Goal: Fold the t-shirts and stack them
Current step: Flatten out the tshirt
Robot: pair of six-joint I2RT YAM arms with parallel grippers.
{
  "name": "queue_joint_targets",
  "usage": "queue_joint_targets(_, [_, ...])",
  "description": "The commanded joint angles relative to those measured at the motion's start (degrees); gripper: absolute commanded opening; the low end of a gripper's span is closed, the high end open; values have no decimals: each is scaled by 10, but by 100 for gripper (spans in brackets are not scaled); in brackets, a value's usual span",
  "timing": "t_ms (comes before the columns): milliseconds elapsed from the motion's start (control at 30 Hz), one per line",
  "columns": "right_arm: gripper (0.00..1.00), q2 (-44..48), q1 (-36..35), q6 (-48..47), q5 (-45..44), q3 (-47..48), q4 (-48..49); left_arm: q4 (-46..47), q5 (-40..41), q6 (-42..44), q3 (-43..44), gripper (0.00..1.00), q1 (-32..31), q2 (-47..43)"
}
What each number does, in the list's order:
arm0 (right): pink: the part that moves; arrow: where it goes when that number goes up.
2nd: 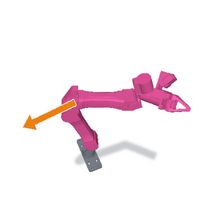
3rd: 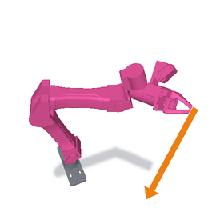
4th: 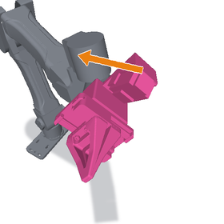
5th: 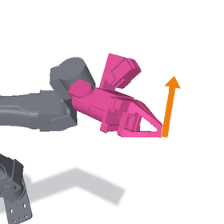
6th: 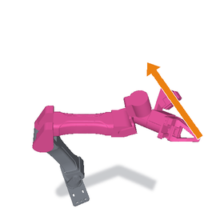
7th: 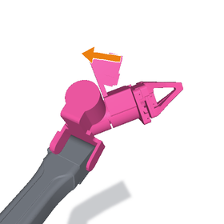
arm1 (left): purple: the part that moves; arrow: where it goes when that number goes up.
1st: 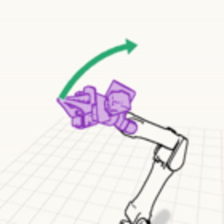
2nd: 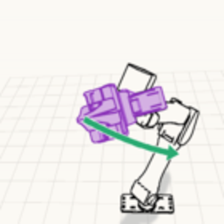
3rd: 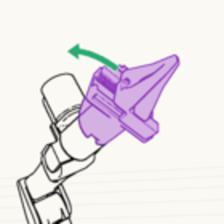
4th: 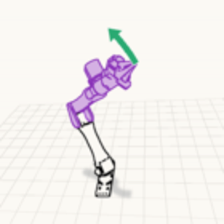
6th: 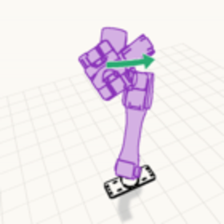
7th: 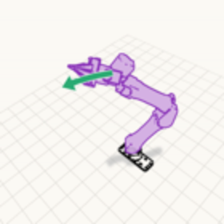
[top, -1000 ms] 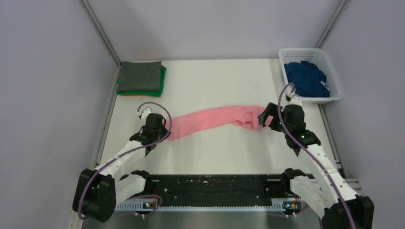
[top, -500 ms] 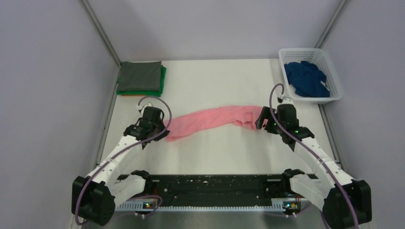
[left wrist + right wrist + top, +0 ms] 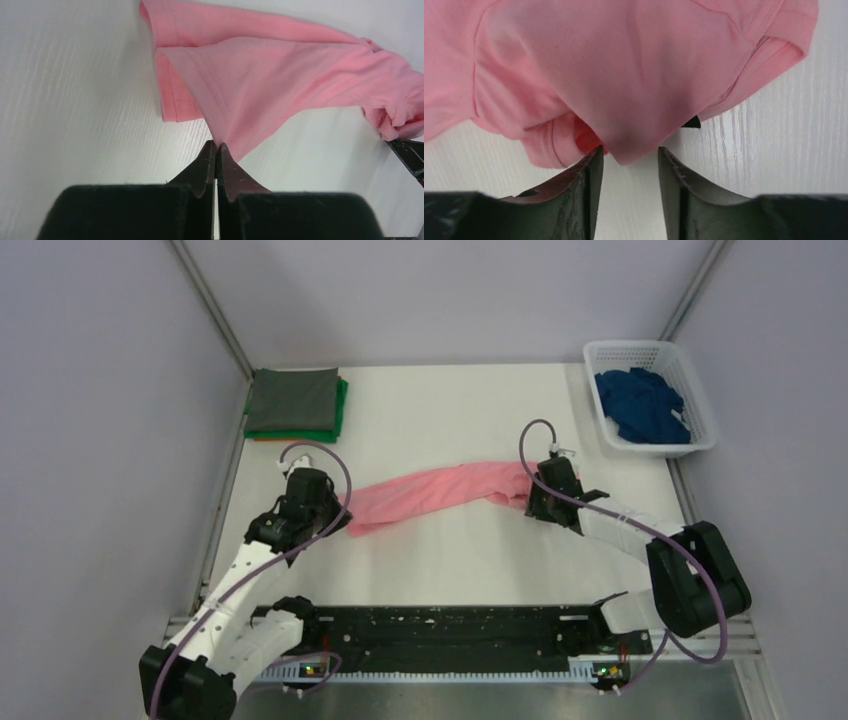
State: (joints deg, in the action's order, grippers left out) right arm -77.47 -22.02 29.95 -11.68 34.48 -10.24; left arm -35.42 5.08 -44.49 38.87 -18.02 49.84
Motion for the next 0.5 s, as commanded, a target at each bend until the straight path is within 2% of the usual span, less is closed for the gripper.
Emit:
queue_joint_targets(0, [36, -36, -3, 5, -31, 43, 63, 21, 14, -3, -3, 0, 3, -6])
queue_joint_targets(100, [6, -35, -3, 8, -22, 46, 62, 20, 21, -4, 1, 0, 3, -4])
queue_joint_targets(133, [2, -27, -3, 9, -23, 50, 48, 20, 23, -5, 4, 0, 3, -4])
queue_joint_targets(300, [0, 56, -3, 0, -49, 69, -51, 23, 27, -7, 19, 0, 3, -16])
queue_joint_targets(467, [0, 183, -3, -8, -82, 87, -135, 21, 33, -1, 56, 0, 3, -50])
